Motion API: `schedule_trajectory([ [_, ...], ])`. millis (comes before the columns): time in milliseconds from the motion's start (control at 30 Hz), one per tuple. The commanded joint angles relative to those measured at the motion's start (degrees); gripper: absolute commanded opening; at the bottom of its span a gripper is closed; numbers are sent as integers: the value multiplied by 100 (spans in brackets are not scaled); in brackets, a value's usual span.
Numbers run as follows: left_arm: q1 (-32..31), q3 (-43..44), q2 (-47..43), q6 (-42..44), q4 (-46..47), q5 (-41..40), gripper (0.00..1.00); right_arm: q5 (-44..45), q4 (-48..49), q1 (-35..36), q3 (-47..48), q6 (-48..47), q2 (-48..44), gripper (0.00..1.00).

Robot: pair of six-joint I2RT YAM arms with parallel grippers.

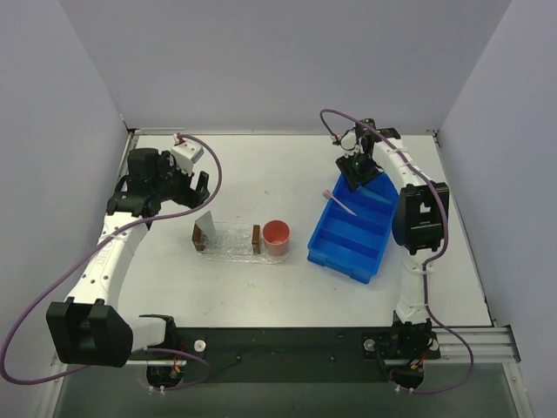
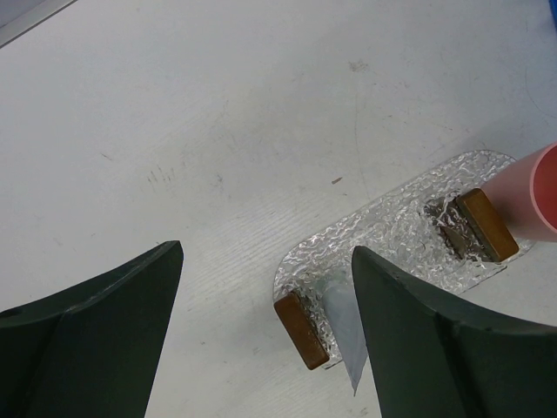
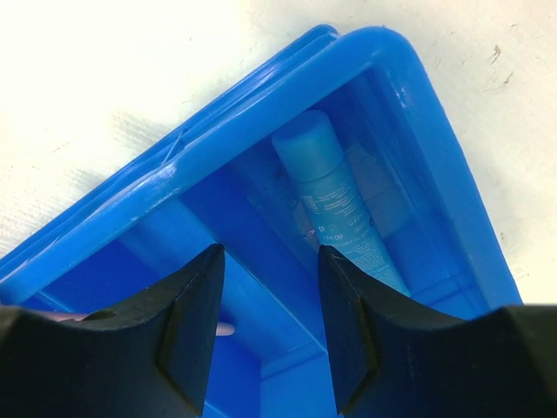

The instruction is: Prepare toiletry sets of a toothbrush and toothpaste on the tray

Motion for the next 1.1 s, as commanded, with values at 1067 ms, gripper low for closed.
schedule_trajectory([
  [1067,21,351,265,94,88,34,89,0,-102,-201,508,35,69,36],
])
